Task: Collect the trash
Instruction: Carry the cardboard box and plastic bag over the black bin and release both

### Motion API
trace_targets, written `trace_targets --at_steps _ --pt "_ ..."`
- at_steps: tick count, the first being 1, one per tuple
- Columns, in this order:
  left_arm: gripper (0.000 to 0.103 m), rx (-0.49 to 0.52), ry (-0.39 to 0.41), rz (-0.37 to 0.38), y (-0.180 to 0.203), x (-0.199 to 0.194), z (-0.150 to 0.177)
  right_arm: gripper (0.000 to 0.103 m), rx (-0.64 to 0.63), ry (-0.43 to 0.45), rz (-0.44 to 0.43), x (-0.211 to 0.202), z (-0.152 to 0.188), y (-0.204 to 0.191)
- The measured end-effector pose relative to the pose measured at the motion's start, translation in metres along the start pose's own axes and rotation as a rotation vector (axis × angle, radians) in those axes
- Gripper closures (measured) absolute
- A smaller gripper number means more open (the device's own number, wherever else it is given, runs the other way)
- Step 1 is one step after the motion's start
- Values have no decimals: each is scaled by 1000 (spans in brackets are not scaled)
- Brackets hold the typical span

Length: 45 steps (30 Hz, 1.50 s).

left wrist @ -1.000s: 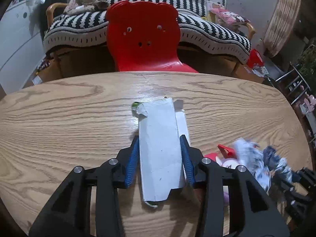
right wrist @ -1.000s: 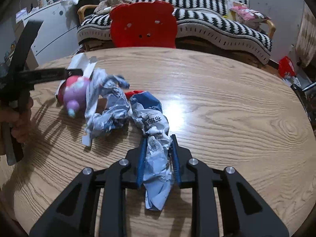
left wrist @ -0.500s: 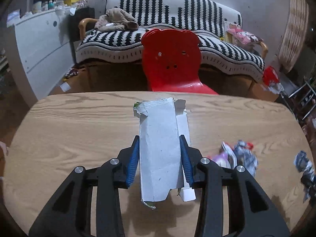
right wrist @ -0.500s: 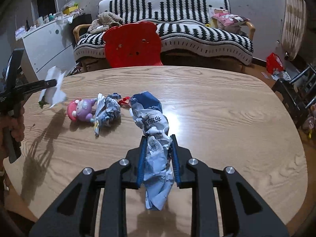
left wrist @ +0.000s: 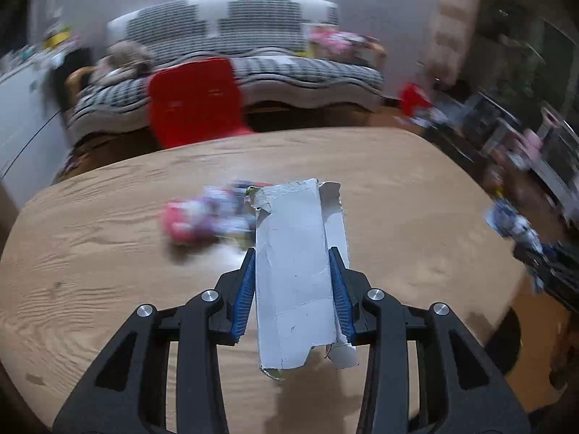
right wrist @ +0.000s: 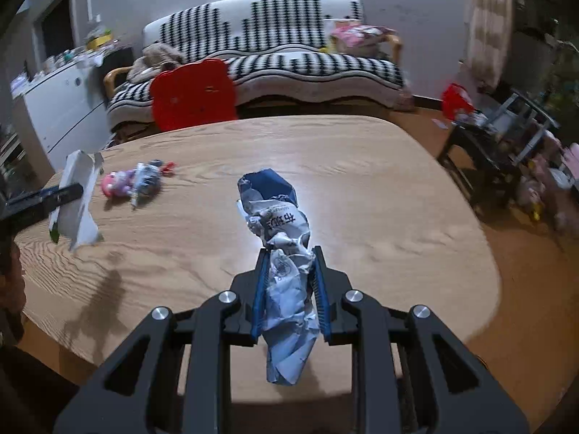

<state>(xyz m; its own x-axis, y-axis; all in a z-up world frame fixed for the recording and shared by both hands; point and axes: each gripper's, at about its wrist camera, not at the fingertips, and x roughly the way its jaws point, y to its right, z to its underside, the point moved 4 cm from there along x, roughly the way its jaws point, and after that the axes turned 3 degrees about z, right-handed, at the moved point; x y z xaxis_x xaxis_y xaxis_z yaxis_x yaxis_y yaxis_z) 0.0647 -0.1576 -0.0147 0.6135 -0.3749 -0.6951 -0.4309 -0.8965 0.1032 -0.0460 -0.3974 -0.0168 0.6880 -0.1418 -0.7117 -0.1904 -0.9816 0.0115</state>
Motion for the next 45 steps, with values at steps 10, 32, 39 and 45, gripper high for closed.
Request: trace_targets --at_steps 10,32,39,45 --pt "65 268 -65 278 215 30 42 79 193 -9 142 -46 81 140" --pt "65 456 -222 565 426 89 131 79 507 -167 245 -70 204 298" --pt "65 475 -236 573 438 96 136 79 517 -175 259 -70 206 301" --pt "65 466 -248 572 438 101 138 79 525 -173 268 -70 206 304"
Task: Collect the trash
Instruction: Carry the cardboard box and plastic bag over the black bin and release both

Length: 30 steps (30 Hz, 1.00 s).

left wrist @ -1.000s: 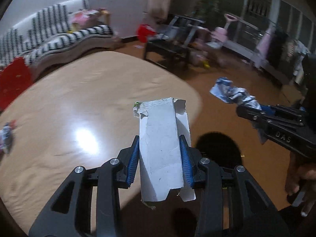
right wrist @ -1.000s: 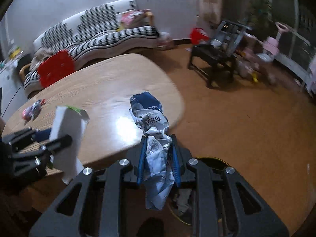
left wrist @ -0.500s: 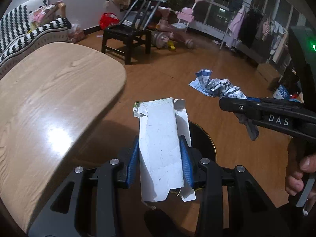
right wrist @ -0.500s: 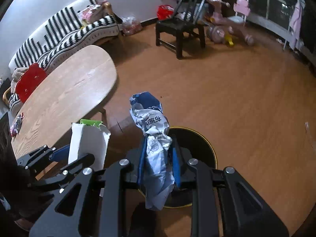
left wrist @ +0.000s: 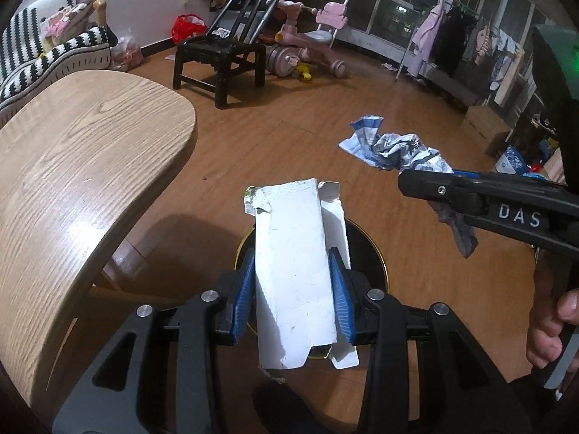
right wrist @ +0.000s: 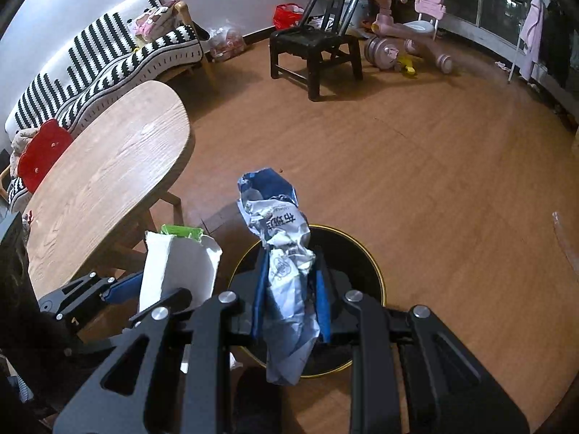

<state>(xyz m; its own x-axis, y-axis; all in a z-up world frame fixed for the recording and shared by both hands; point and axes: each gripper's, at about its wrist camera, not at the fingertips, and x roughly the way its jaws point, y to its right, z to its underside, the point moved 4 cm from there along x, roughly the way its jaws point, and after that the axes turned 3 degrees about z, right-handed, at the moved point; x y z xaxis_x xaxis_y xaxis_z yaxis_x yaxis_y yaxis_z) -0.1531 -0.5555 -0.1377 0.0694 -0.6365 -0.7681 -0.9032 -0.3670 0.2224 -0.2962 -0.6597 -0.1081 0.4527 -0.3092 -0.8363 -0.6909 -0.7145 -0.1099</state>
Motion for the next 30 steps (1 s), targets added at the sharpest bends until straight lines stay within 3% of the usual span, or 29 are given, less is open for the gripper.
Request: trace_targets --at_steps 27,28,30 --pt "63 -27 -59 16 0 39 -1 79 17 -16 24 7 1 2" --pt "62 -28 -57 13 0 40 -2 78 18 -16 30 7 1 1" --pt "57 -34 -55 6 0 42 -1 63 27 -15 56 8 1 4"
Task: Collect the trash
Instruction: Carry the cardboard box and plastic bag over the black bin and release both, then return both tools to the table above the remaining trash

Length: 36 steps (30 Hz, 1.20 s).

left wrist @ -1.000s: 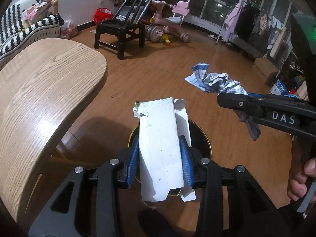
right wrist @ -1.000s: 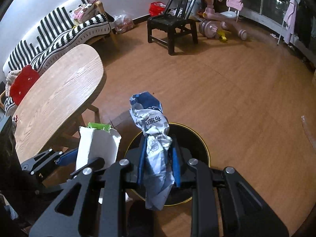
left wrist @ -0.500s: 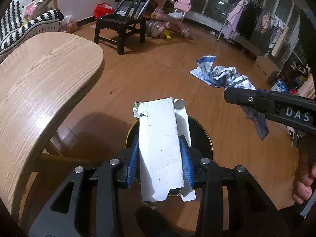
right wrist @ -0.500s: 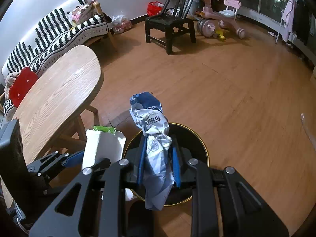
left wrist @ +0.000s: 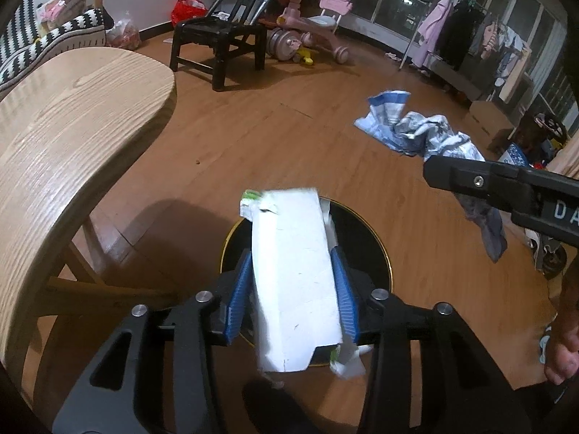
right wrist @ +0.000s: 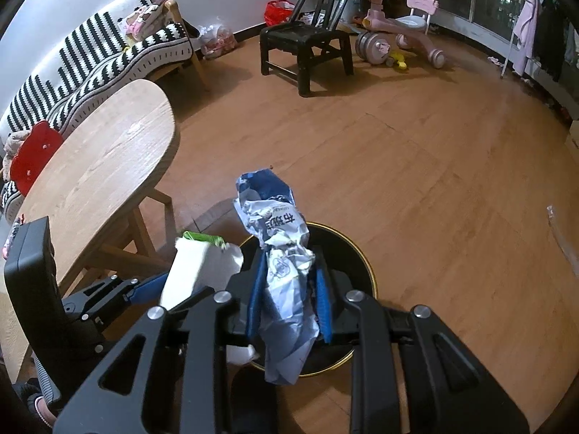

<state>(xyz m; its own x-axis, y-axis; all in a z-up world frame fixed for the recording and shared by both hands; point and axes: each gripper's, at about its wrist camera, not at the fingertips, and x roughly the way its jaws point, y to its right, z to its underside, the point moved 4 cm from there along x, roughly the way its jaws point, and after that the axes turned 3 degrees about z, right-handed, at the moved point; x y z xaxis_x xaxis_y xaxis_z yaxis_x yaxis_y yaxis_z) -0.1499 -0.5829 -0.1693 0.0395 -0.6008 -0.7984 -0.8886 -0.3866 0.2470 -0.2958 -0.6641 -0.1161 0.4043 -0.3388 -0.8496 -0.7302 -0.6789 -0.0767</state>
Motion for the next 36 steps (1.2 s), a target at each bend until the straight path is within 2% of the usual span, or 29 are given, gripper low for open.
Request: trace_targets --at_steps 1,2,3,5,10,13,17,20,22,23,26,27,28,29,30,36 --pt "52 -4 -1 5 0 1 0 51 6 10 -1 -1 -1 1" --pt "47 -6 1 3 0 2 -1 47 8 15 -1 -2 -1 1" --pt "45 -6 4 0 0 2 -1 46 6 21 2 -4 -1 0" --pt "34 -10 8 0 0 2 -1 43 8 28 5 -5 -3 0" --pt "29 -30 21 -1 -5 -7 -2 40 5 40 -3 -9 -7 -8" --pt "18 -35 38 -5 -12 -23 -3 30 -17 64 -21 -17 -13 -25" --pt "11 -47 81 -34 -32 -59 -2 27 -68 89 -60 -28 -18 -62" --pt "9 -67 133 -93 -62 -104 2 17 -118 136 -103 -44 -24 -100" --pt "8 -81 159 -137 -84 -129 7 17 -151 162 -143 -55 -27 -132" --pt "8 -95 171 -155 -96 -142 9 17 -151 162 -143 -55 -27 -132" --pt "8 -159 199 -218 -141 -185 26 17 -227 180 -256 -74 -27 -205" --pt "8 -179 212 -250 -159 -202 34 17 -227 180 -256 -74 -27 -205" --pt "8 -195 220 -280 -173 -215 41 17 -245 184 -275 -78 -27 -222" --pt "8 -219 232 -325 -193 -232 51 17 -268 188 -298 -81 -26 -241" --pt "8 -238 239 -350 -206 -243 58 17 -310 191 -337 -87 -24 -277" --pt "8 -401 274 -479 -287 -324 119 17 -415 168 -462 -98 -13 -392"
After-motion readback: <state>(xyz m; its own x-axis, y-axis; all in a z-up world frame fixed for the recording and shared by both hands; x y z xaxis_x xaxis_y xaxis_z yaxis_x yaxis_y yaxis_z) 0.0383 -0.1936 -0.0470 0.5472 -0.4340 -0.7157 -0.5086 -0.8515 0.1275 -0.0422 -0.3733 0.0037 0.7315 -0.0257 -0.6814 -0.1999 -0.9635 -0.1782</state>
